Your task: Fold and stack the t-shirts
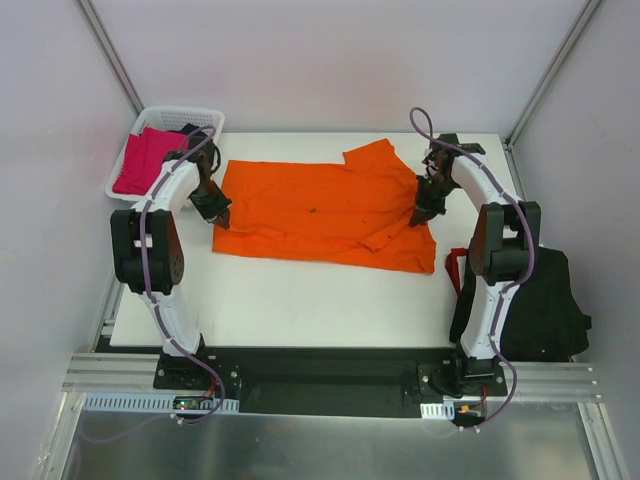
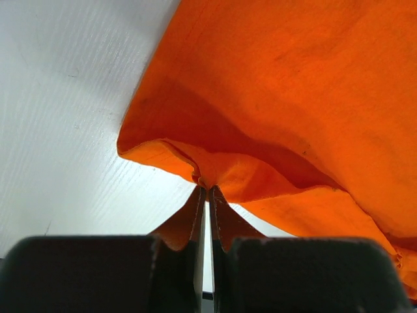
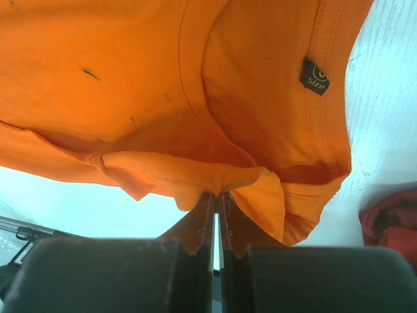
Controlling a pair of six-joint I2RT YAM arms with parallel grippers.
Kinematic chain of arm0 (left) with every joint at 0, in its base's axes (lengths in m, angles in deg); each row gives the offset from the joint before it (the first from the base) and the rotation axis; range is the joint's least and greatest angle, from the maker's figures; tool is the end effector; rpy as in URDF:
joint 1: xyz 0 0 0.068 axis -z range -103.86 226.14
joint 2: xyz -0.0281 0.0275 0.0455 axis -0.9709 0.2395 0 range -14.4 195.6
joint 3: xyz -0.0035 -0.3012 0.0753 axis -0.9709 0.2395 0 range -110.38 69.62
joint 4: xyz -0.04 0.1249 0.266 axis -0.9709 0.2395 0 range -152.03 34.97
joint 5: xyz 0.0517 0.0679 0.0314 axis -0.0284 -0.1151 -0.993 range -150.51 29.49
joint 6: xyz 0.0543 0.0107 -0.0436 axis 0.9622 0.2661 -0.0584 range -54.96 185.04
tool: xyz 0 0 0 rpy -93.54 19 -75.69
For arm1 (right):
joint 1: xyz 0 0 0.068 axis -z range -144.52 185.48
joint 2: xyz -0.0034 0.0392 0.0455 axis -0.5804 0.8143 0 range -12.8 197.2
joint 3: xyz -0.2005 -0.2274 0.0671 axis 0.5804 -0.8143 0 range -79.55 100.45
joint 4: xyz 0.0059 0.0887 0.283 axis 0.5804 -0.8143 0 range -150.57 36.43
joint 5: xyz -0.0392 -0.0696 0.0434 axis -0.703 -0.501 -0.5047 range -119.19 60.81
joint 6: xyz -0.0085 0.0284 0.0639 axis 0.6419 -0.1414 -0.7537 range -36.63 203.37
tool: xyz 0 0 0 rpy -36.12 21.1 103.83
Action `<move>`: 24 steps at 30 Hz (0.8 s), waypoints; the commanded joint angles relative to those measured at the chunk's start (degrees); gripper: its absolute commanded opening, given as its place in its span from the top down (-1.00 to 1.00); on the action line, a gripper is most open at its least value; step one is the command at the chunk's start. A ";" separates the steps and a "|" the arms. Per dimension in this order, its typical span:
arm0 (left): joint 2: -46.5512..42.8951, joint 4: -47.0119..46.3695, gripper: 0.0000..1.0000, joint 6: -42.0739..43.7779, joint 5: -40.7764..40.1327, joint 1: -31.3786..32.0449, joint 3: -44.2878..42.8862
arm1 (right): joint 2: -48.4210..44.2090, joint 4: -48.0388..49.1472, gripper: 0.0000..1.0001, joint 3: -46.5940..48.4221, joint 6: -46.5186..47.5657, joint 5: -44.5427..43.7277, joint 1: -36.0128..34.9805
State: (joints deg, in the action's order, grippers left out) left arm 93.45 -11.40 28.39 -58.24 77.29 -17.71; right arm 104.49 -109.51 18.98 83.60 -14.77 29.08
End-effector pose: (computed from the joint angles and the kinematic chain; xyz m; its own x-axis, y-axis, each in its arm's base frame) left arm 0.4404 -0.0111 0.2344 -0.7787 -0.5809 -0.2369 -0.5384 0.8127 -0.2229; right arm 0.4750 0.0676 0.2234 -0.9579 -0.1114 -0.2646 -0.1771 0.9547 0.2392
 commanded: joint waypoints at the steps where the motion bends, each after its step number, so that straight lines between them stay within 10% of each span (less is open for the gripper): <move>1: 0.95 2.37 1.00 -0.36 -1.73 0.08 -3.63 | 0.83 -0.84 0.98 3.69 -0.05 0.88 0.77; 24: 5.08 5.62 1.00 -0.10 -2.00 0.08 -9.17 | 5.40 -1.98 0.98 9.41 -0.05 1.67 1.82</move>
State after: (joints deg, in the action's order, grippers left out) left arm 97.69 -8.44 28.39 -58.27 77.29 -24.66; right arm 109.08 -110.02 25.16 83.58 -13.77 30.22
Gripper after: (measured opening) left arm 0.009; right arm 0.022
